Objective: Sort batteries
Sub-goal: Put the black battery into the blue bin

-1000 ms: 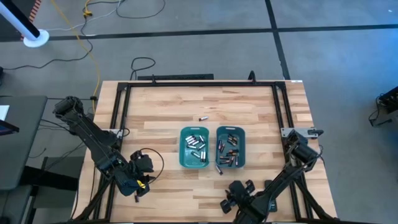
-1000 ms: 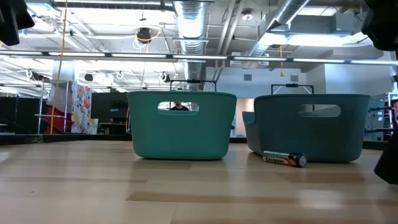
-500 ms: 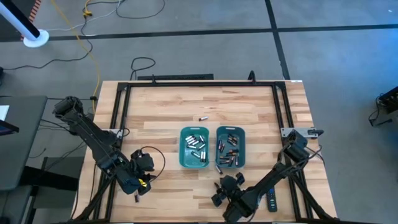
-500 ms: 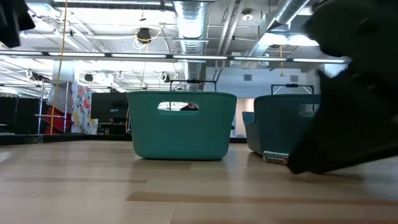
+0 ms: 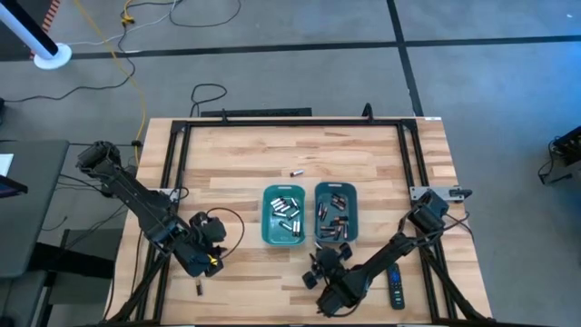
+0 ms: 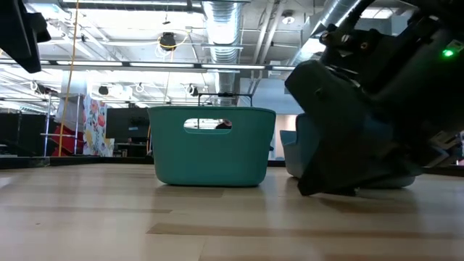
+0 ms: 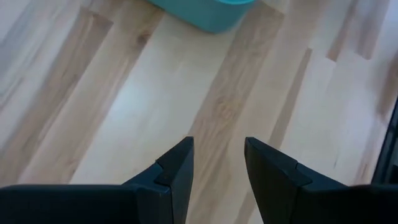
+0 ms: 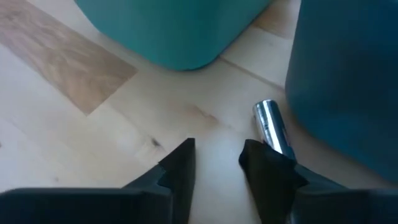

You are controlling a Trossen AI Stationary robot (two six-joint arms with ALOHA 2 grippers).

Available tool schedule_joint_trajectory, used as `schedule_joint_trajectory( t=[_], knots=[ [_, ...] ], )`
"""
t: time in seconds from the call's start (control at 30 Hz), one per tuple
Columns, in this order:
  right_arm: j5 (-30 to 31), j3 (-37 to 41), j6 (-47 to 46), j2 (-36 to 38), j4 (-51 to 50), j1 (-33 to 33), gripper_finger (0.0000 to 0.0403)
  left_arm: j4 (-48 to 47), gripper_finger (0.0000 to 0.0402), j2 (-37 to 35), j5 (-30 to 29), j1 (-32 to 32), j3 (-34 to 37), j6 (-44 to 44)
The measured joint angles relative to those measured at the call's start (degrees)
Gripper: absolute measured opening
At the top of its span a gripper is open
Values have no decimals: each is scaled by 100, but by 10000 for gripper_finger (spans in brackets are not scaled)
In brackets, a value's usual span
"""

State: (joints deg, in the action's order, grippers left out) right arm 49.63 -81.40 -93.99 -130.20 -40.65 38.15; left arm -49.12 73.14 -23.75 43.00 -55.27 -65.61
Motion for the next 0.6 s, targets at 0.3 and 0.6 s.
schedule_joint_trajectory(
  t=[0.3,0.6],
  knots=[
    [13,17,-2,-8,36,1,29,-87,139,-4,4,-61,0,3],
    [68,16,1,39,204,143,4,-76,139,-7,7,-68,0,182]
  ],
)
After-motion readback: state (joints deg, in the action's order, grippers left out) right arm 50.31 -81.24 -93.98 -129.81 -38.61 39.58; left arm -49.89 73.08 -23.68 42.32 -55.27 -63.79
